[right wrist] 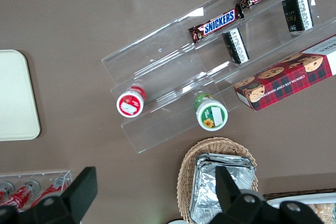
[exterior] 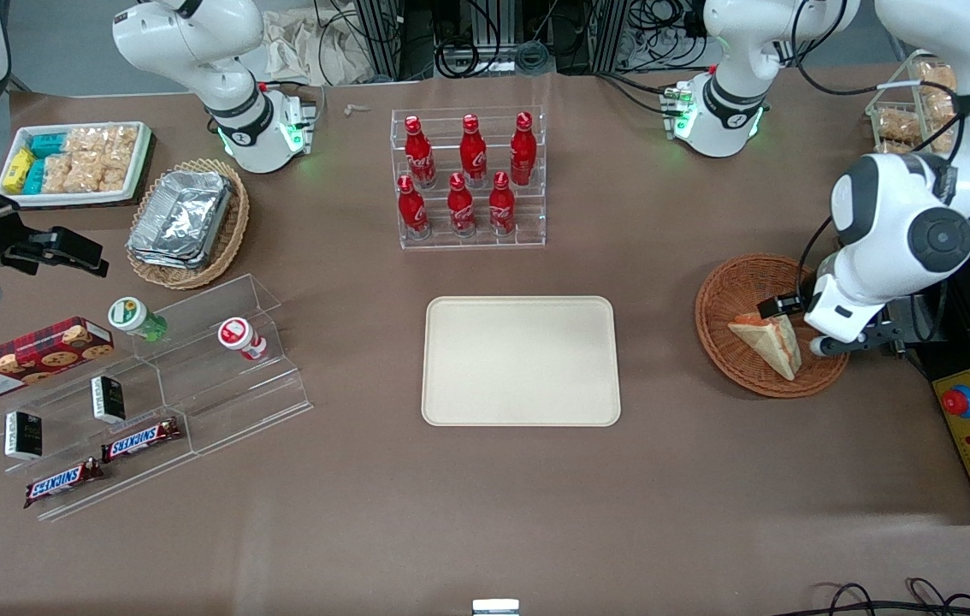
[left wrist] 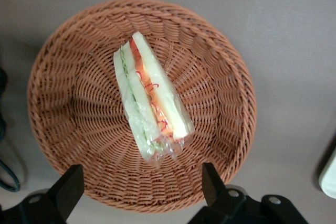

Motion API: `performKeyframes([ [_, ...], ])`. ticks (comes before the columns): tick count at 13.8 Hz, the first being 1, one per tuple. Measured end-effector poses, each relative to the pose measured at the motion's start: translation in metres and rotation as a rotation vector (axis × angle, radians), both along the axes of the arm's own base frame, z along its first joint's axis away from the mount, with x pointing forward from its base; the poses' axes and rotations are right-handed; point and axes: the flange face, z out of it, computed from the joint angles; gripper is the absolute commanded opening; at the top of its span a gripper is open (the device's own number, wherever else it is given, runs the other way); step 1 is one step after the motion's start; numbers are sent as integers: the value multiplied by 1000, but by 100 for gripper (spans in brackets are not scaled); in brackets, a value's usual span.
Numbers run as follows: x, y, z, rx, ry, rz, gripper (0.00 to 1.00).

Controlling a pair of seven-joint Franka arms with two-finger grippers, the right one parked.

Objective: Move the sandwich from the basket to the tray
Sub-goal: 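Lower the left gripper and close it on the wrapped sandwich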

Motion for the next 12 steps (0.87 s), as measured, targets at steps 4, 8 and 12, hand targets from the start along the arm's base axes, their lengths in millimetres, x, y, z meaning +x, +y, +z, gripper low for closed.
performKeyframes([
  [4, 5, 0, -37, 8, 13, 65, 99],
  [8, 9, 0, -54, 17, -3, 139, 90],
  [12, 10, -2, -63, 23, -9, 187, 47],
])
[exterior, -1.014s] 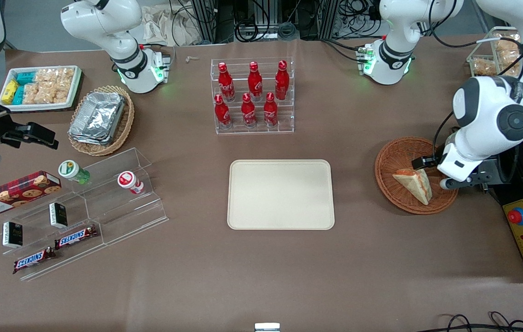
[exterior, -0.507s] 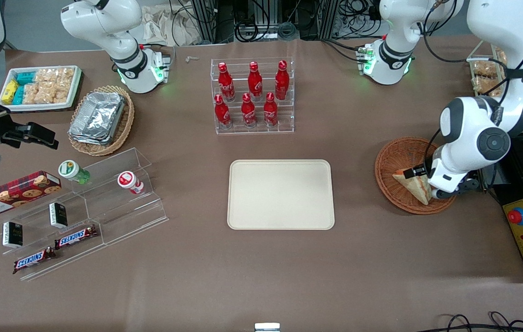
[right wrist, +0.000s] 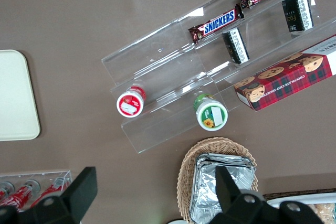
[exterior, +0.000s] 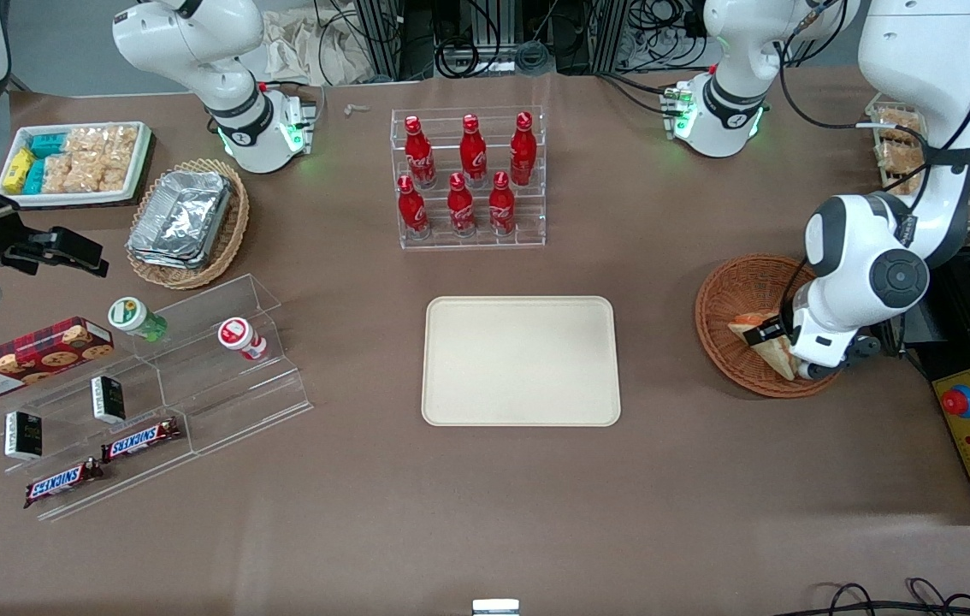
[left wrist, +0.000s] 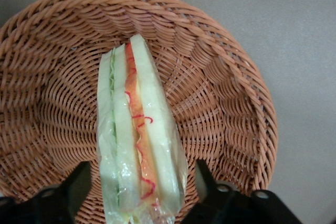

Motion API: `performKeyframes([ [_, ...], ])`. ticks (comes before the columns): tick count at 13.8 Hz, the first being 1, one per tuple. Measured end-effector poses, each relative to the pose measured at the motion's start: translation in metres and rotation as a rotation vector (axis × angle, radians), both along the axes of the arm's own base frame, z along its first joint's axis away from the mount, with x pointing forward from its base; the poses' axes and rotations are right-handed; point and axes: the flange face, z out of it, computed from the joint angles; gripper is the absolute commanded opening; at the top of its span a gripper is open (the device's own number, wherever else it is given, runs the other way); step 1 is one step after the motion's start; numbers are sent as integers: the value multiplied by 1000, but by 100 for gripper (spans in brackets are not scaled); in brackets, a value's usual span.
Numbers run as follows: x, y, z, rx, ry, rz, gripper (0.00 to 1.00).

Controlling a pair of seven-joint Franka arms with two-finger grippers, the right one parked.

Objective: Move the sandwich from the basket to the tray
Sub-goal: 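Lower the left gripper and close it on the wrapped sandwich, then lift the sandwich and carry it with the left gripper toward the cream tray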

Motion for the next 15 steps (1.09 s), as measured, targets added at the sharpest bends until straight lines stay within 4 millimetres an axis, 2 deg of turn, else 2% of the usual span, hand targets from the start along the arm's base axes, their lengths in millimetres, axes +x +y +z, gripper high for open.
performKeyframes([
  [2, 0, -1, -1, 2, -1, 17, 32],
  [4, 1, -1, 0, 4, -3, 25, 21],
  [8, 5, -3, 5, 8, -15, 62, 17],
  [10, 11, -5, 13, 11, -13, 82, 13],
  [12, 24, -9, 39, 18, 34, 86, 12],
  [15, 53, -18, 121, 26, 74, 83, 11],
])
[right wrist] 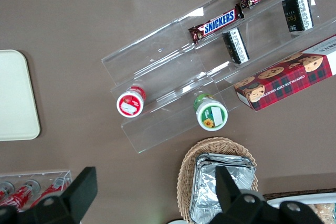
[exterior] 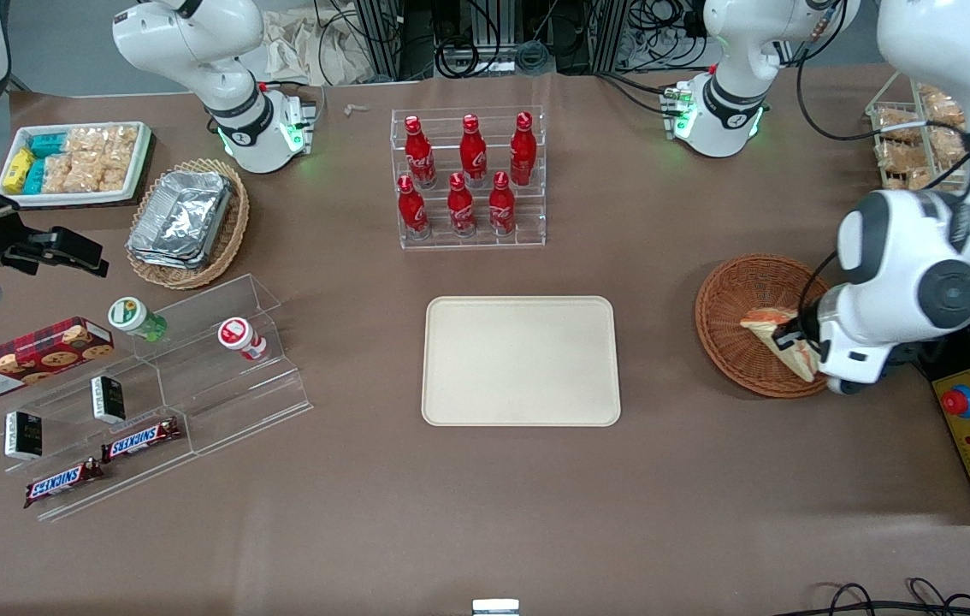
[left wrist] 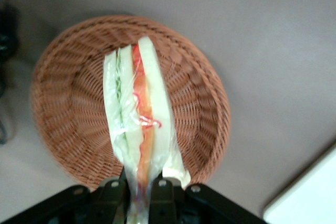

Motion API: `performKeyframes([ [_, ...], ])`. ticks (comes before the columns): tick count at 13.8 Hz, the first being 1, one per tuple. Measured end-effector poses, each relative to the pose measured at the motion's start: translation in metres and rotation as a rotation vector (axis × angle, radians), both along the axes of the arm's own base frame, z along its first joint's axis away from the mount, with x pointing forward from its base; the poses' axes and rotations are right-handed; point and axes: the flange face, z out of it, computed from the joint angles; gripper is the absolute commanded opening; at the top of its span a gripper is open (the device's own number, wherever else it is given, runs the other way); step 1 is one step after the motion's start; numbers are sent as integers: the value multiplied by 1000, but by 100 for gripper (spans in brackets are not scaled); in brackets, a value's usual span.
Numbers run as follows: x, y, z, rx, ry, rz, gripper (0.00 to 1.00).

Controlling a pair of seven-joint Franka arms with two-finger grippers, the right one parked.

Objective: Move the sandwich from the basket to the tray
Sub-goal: 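Lift the sandwich and carry it with the left gripper toward the cream tray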

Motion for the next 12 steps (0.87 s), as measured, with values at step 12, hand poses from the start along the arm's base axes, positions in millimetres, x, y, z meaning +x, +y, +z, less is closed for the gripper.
performKeyframes([
  [12, 8, -132, 98, -56, -38, -171, 7],
])
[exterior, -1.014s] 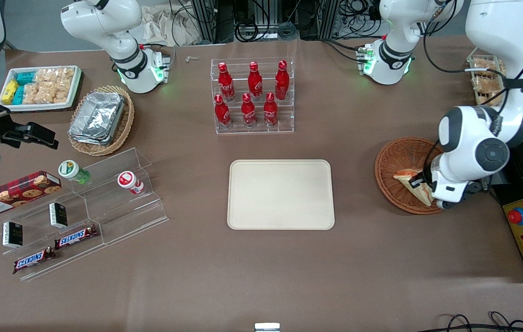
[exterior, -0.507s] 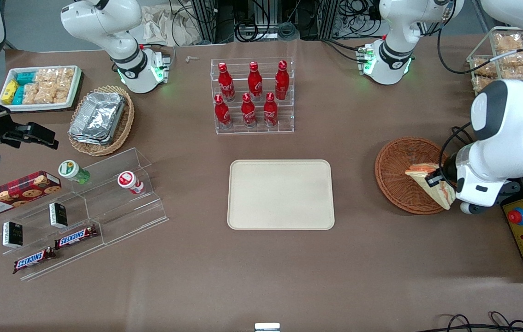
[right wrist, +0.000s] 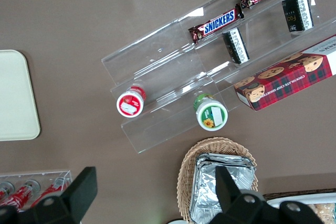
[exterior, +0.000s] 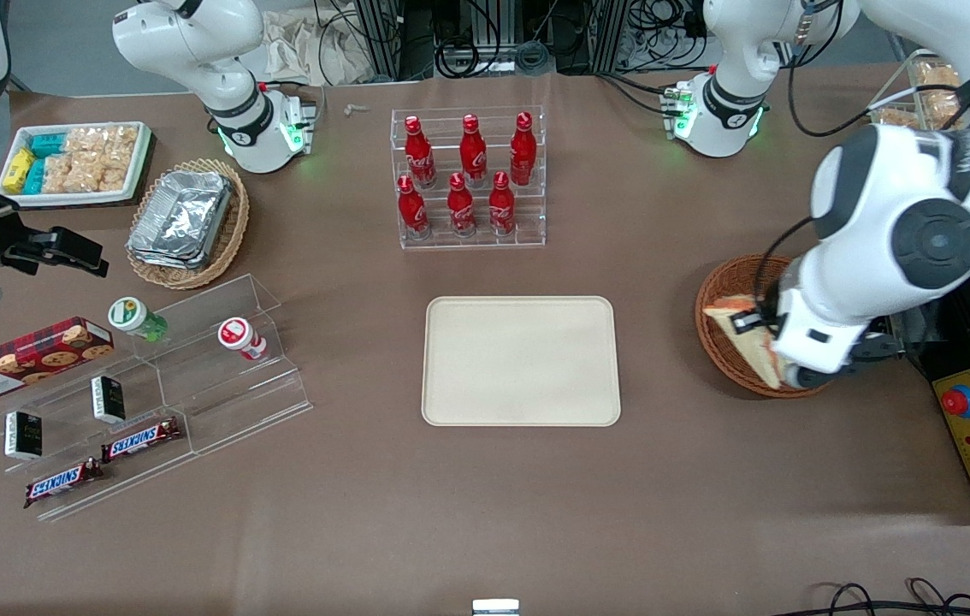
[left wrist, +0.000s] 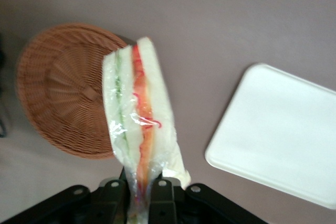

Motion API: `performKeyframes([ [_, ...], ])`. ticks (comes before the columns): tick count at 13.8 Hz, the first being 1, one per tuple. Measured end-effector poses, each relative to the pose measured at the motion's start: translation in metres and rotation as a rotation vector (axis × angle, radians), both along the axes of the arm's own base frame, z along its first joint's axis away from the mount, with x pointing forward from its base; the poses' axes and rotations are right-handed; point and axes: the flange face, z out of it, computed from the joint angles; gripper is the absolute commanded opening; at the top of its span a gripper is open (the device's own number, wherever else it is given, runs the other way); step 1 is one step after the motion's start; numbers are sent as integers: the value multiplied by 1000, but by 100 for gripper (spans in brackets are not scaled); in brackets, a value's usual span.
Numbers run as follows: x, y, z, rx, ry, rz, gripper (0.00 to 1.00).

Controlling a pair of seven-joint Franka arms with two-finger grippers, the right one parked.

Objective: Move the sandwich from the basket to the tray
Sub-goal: 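Lift the sandwich and carry it with the left gripper toward the cream tray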

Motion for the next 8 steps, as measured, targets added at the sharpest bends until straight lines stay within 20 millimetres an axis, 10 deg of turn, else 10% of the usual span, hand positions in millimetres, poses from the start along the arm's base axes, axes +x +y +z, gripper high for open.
performKeyframes([
  [8, -1, -109, -68, -41, 50, -150, 4],
])
